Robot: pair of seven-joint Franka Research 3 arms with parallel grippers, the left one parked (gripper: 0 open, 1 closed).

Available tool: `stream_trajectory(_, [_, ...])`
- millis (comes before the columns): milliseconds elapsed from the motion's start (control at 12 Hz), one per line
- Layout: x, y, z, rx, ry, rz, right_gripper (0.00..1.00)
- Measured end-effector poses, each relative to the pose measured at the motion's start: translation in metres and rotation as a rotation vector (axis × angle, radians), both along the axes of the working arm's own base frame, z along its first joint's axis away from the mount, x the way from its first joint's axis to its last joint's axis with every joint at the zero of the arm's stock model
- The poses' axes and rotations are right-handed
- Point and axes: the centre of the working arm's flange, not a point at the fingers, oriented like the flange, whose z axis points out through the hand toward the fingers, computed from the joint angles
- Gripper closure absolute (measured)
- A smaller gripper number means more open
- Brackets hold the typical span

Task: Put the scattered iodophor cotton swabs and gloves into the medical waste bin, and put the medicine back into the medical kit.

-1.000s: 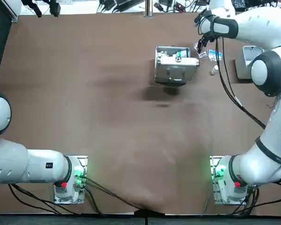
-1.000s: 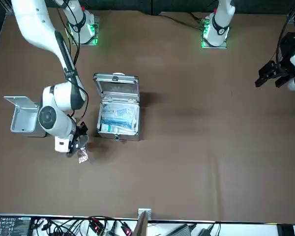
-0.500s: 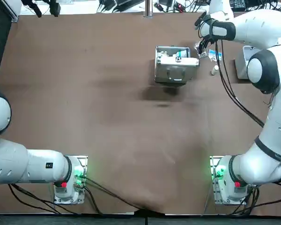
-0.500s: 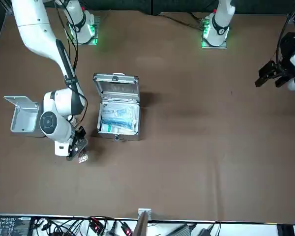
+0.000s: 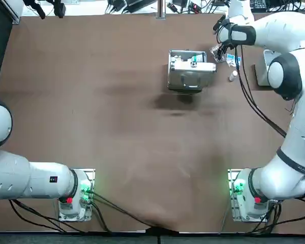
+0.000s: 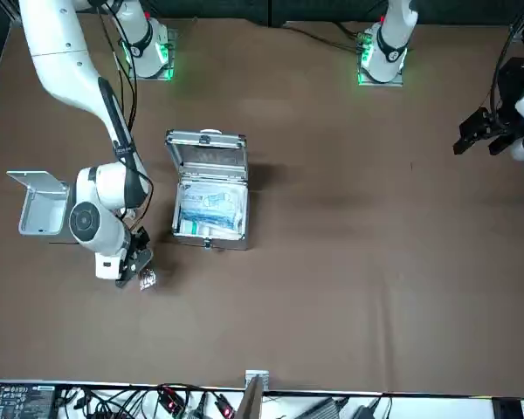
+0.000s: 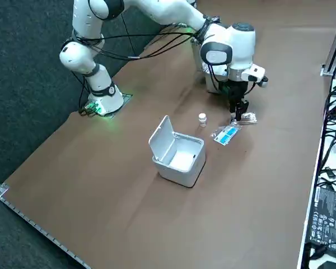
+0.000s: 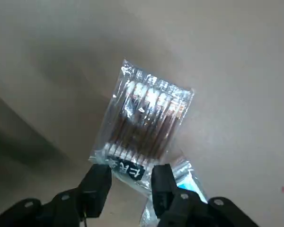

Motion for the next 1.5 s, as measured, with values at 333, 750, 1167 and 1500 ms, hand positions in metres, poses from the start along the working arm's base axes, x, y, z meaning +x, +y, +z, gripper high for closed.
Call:
stream_trajectory(333, [-0.001,0.000,-0.008,-0.003,0.012,0.002,0.46])
stream_trajectory(750, [-0.004,-0.001,-0.019,-0.006,0.028,0.003,0.53])
stream_trajectory(1167, [-0.004,-0.001,-0.020,-0.006,0.030,0.004,0.56])
stream_trajectory(1500, [-0.005,-0.001,-0.020,-0.008,0.038,0.003,0.58])
